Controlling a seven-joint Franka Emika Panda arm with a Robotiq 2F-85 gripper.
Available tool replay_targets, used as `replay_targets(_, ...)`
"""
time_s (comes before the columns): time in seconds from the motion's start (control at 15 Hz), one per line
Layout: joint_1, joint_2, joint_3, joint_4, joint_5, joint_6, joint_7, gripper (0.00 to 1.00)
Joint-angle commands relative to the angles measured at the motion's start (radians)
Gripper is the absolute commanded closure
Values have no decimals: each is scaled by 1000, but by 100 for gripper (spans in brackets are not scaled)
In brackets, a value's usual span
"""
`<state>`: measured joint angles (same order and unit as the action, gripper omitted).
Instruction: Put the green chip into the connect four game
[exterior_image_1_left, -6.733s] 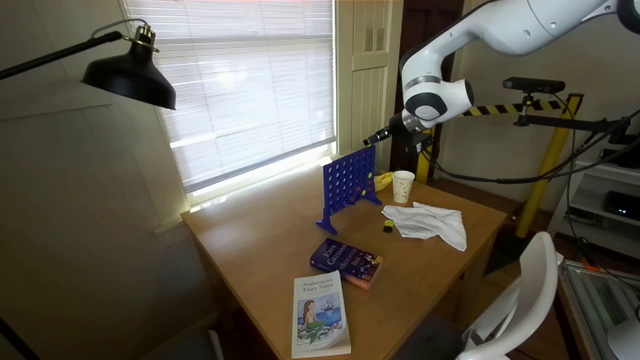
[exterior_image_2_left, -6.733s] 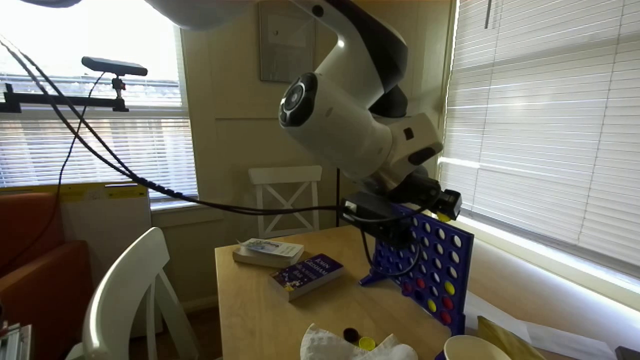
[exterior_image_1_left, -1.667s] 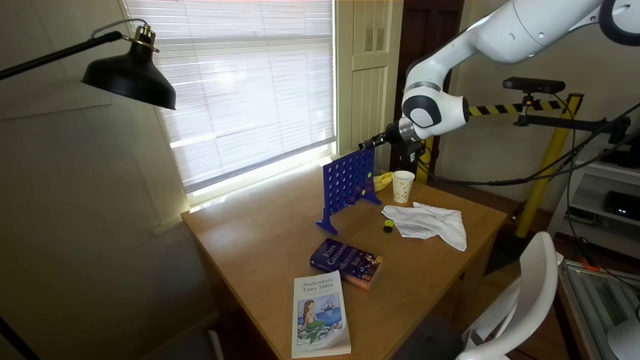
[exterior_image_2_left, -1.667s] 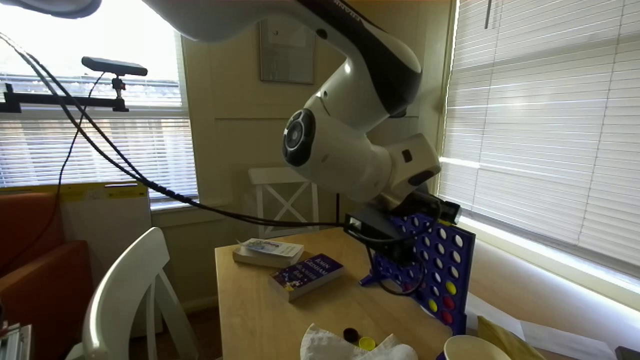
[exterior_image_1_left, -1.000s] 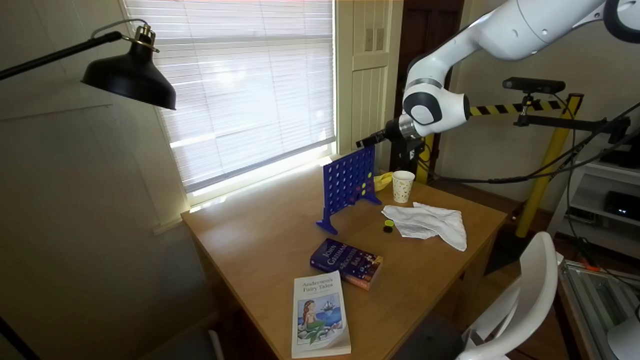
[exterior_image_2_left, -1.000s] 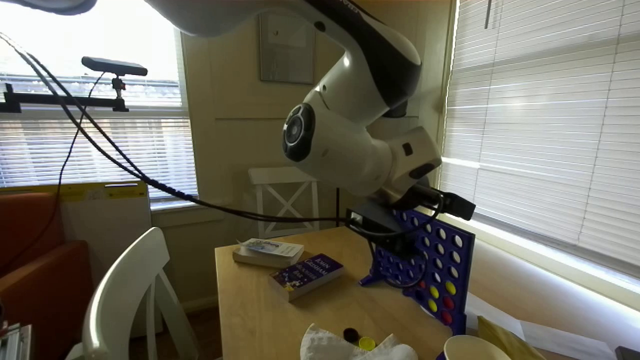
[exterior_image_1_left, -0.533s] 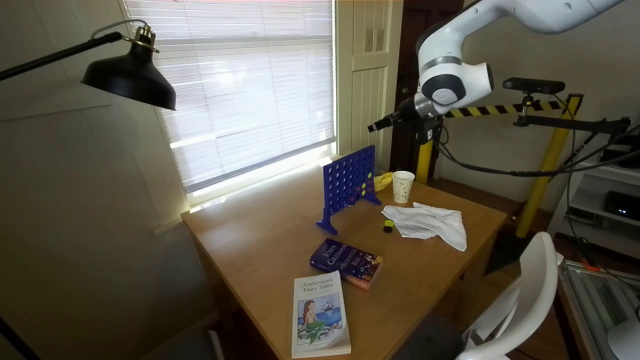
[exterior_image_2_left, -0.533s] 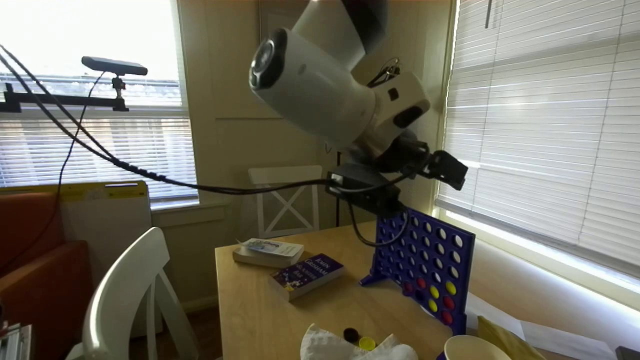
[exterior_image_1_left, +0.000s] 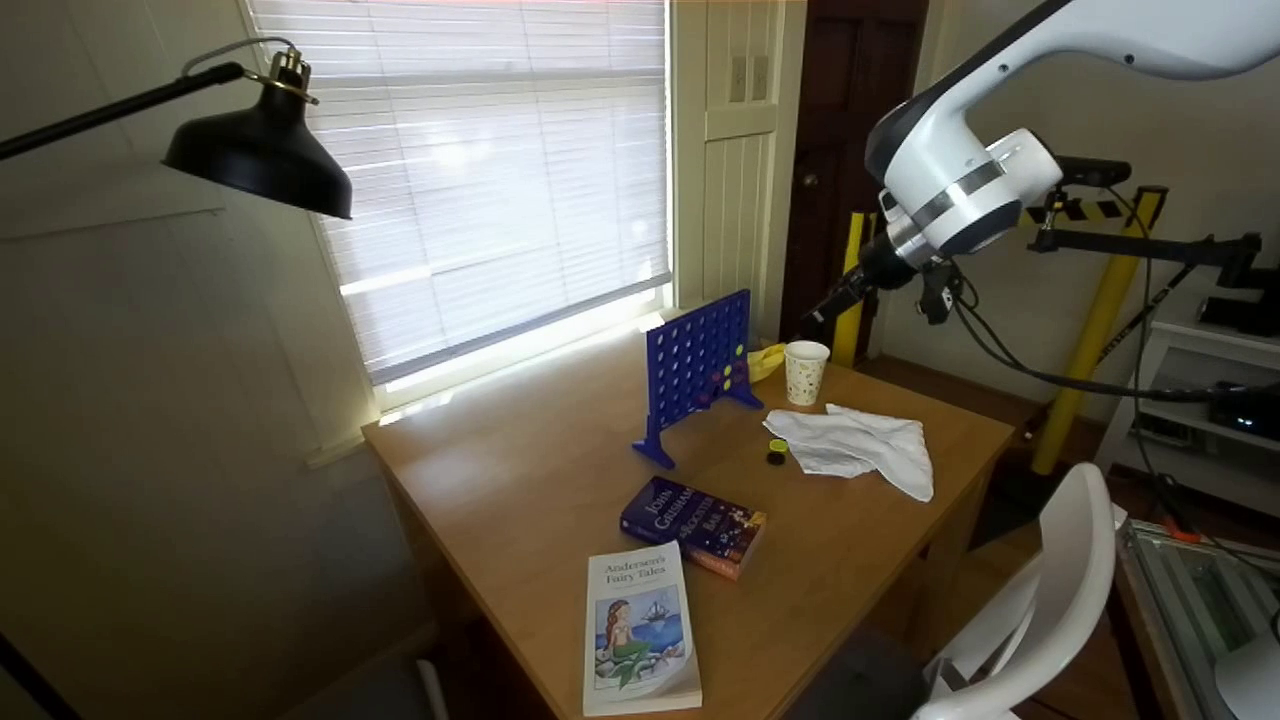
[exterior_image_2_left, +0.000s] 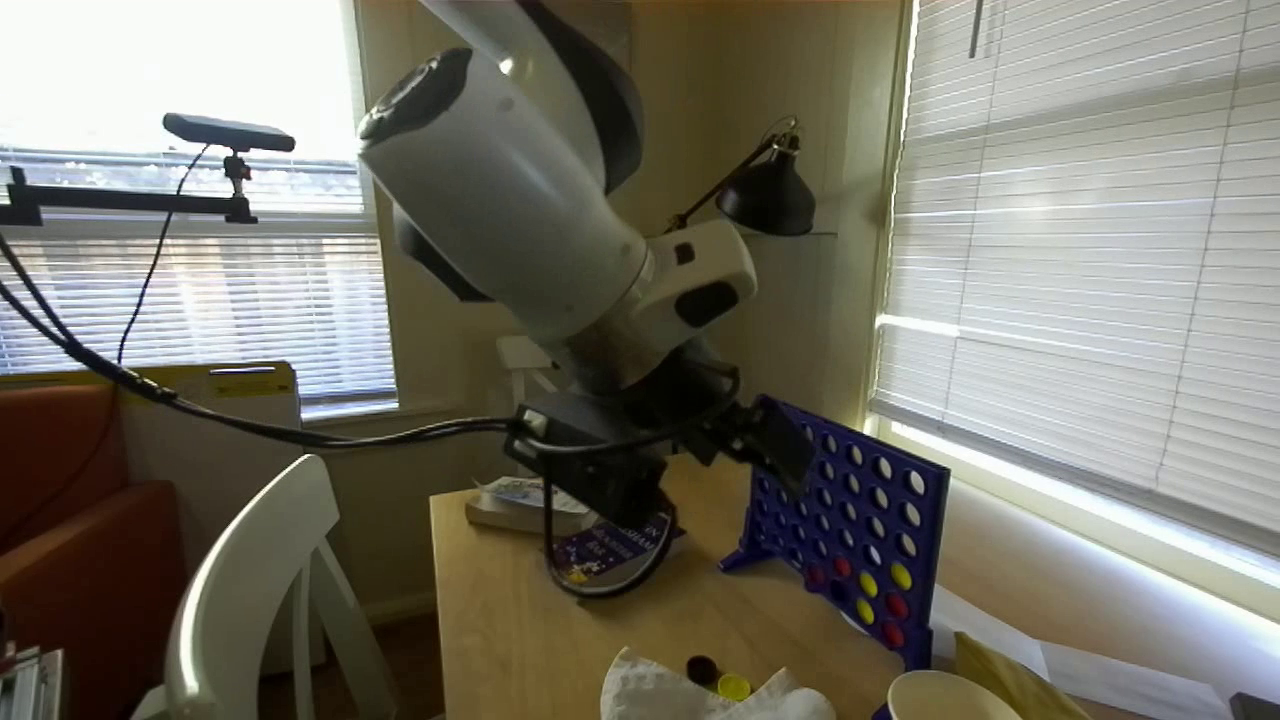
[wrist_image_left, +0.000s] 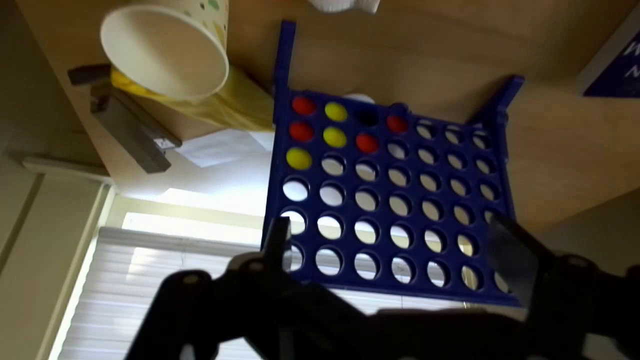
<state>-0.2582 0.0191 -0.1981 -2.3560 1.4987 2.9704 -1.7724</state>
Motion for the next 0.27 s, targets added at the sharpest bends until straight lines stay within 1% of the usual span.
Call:
replay_targets(0.0,0,0,-5,-15,-21,-2,14,0)
replay_targets(0.2,0,0,-7,-23,-30,-3,18,0)
